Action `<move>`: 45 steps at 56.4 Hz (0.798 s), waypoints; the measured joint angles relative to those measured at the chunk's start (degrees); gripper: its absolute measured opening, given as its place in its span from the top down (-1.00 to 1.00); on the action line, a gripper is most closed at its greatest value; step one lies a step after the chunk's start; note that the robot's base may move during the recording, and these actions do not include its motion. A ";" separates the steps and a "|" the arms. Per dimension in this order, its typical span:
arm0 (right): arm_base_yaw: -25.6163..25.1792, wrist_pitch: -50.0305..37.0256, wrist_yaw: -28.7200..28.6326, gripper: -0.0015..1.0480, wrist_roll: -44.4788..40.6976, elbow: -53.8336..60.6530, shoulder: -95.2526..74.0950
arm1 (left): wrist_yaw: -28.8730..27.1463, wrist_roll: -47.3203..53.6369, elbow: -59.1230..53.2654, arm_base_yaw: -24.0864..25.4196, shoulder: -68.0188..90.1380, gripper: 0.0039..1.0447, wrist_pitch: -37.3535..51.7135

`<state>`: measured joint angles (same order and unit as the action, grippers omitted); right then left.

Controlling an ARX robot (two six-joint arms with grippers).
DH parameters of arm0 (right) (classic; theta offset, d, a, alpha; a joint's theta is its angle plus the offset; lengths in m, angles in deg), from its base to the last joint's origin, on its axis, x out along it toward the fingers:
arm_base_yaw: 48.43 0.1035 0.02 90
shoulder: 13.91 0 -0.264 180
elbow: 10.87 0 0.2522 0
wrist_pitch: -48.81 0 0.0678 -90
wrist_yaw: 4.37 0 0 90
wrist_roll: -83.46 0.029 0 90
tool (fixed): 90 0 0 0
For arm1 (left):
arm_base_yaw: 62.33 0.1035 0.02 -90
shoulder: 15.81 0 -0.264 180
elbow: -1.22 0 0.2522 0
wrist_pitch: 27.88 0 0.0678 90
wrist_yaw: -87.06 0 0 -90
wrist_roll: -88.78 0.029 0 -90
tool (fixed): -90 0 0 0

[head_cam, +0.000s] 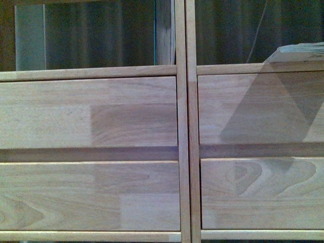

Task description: Organize books on shelf

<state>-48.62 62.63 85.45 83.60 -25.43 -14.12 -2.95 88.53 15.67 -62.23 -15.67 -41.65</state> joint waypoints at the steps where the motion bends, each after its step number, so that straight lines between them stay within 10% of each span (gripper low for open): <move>1: 0.00 0.00 0.02 -0.86 0.00 0.00 0.00 | 0.00 0.02 0.00 0.00 0.00 -0.86 0.00; 31: 0.00 0.00 0.02 -0.86 0.02 0.00 0.00 | 0.00 0.02 0.00 0.00 0.00 -0.86 0.00; 39: -9.16 2.40 -21.20 -0.86 13.66 -5.05 -12.59 | 0.02 0.02 0.00 0.00 0.00 -0.86 0.00; 45: -10.21 -6.23 -22.01 -0.86 23.08 -9.66 -23.85 | 0.00 0.02 0.00 0.00 0.00 -0.86 0.00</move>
<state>-58.83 56.40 63.44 106.68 -35.09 -37.97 -2.95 88.55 15.67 -62.23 -15.67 -41.65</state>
